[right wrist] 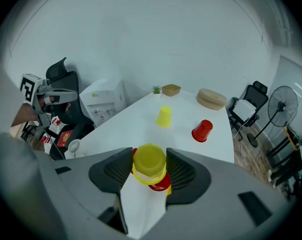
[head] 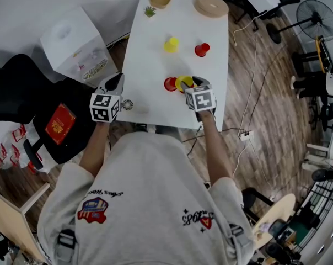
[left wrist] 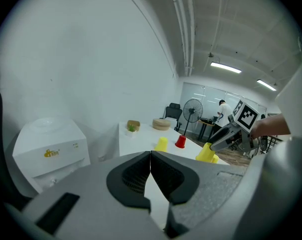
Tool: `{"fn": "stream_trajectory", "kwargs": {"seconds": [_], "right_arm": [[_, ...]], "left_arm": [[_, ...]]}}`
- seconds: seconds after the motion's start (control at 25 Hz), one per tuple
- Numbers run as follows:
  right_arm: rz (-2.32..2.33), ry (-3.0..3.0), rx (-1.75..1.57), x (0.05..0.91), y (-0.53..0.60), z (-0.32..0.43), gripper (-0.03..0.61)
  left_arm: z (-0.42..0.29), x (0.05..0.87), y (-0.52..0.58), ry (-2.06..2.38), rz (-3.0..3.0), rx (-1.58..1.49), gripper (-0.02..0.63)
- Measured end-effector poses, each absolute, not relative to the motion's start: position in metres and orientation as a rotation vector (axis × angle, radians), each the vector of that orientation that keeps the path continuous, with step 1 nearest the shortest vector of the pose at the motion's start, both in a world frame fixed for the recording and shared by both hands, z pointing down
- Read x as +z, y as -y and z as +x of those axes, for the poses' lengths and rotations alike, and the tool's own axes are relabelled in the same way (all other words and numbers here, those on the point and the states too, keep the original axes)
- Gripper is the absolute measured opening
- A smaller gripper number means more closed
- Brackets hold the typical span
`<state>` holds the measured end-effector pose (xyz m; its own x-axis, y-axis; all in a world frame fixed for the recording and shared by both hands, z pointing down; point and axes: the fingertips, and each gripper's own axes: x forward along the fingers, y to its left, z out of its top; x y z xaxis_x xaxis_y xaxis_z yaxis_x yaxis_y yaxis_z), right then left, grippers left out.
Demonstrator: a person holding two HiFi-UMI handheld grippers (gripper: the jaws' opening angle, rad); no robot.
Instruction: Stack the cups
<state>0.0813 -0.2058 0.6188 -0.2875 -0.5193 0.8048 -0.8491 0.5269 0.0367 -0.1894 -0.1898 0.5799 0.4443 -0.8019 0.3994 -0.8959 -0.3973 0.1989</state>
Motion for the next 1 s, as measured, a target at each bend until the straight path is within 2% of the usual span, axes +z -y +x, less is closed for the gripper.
{"fn": "stream_trajectory", "kwargs": {"seconds": [0.52,0.64,1.0], "right_arm": [[1.169,1.95,0.55,0.622,0.206,0.083,0.216],[1.182,1.97,0.568,0.623,0.206,0.084,0.249],[1.356,2.048,0.596,0.589,0.221,0.105,0.258]], "left_arm": [[-0.199,0.585,0.185,1.437,2.295,0.34,0.006],[-0.199,0.585,0.186,1.437,2.293,0.34,0.006],[-0.206,0.588,0.188,1.445,2.272,0.333,0.006]]}}
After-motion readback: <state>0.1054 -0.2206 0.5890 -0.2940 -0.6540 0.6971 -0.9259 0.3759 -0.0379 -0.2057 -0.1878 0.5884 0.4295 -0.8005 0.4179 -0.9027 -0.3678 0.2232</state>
